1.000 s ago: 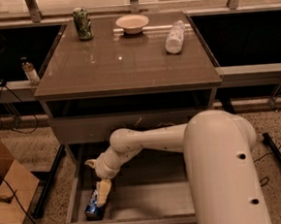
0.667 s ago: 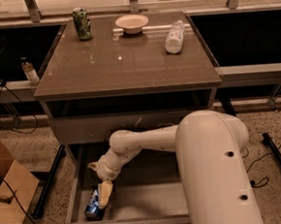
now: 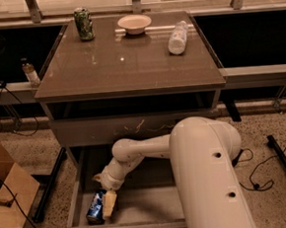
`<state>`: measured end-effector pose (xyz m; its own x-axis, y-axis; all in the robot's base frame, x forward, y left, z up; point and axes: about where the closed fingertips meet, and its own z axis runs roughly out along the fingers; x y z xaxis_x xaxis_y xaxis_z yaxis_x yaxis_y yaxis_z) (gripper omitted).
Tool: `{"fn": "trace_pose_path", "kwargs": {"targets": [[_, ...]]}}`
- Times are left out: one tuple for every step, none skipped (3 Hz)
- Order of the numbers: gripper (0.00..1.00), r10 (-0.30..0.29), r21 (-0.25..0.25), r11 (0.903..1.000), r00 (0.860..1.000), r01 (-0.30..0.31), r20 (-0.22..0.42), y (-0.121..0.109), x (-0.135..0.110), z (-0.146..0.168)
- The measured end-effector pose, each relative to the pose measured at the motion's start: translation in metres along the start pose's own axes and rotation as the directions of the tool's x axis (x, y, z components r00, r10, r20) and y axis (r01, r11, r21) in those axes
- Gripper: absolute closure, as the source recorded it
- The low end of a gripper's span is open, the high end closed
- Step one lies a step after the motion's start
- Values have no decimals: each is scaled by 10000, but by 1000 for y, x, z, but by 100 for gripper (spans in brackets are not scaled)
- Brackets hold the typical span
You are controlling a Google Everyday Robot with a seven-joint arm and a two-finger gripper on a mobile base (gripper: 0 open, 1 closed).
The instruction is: Pick pepsi can from middle drawer and place on counter
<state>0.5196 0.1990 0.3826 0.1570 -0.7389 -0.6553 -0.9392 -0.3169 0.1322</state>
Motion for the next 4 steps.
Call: {"fn": "trace_pose_path", "kwargs": {"targets": [[17,231,-440,9988,9993,-217,296,6,7,19],[41,296,-793,9965,9979,-250,578,16,5,33],[64,296,-796,9965,9979,-249,582,16,3,31],[87,190,-707,9974,9967,-134,786,24,-4,25]]}}
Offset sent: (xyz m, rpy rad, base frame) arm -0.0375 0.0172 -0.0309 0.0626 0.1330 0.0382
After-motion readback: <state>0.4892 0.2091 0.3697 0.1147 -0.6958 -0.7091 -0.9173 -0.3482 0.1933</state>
